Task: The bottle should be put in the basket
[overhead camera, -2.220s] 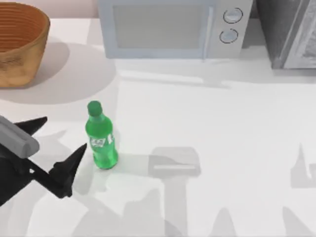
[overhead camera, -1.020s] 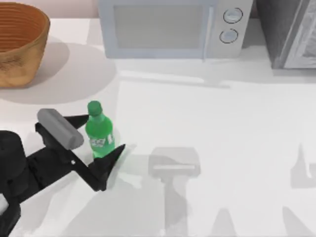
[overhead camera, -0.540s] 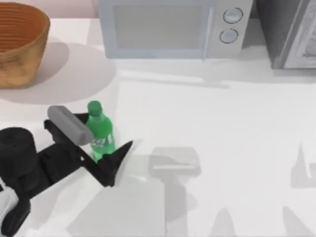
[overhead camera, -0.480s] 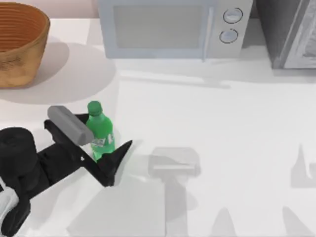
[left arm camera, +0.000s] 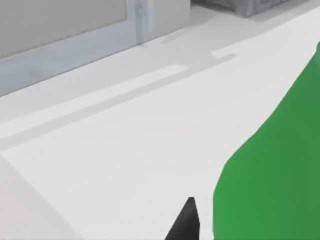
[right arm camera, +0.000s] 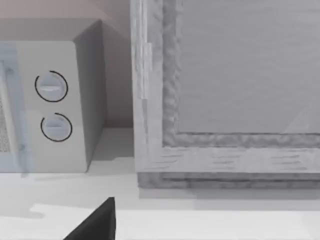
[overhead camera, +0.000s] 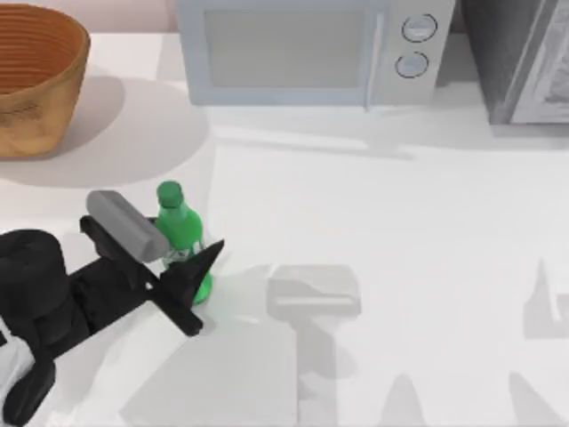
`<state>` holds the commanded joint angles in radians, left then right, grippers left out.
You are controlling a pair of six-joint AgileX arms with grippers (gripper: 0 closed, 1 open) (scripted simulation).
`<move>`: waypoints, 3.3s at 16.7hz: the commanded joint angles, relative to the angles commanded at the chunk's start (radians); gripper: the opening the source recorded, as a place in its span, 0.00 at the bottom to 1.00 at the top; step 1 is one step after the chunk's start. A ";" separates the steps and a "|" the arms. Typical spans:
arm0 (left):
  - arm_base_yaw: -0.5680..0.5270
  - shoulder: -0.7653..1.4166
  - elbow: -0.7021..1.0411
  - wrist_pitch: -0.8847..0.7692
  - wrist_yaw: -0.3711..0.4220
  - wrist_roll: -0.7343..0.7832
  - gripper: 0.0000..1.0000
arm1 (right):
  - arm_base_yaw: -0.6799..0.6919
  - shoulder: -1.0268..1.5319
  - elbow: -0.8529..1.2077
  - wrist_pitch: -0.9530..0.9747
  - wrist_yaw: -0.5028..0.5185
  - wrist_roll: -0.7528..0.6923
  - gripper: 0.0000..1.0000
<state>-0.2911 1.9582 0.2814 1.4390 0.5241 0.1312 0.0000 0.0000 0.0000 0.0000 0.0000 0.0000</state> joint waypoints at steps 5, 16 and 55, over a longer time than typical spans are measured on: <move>0.000 0.000 0.000 0.000 0.000 0.000 0.00 | 0.000 0.000 0.000 0.000 0.000 0.000 1.00; 0.025 -0.033 0.064 -0.025 -0.038 -0.006 0.00 | 0.000 0.000 0.000 0.000 0.000 0.000 1.00; 0.474 -0.128 1.070 -1.162 -0.316 -0.071 0.08 | 0.000 0.000 0.000 0.000 0.000 0.000 1.00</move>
<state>0.1825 1.8307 1.3514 0.2774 0.2084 0.0606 0.0000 0.0000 0.0000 0.0000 0.0000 0.0000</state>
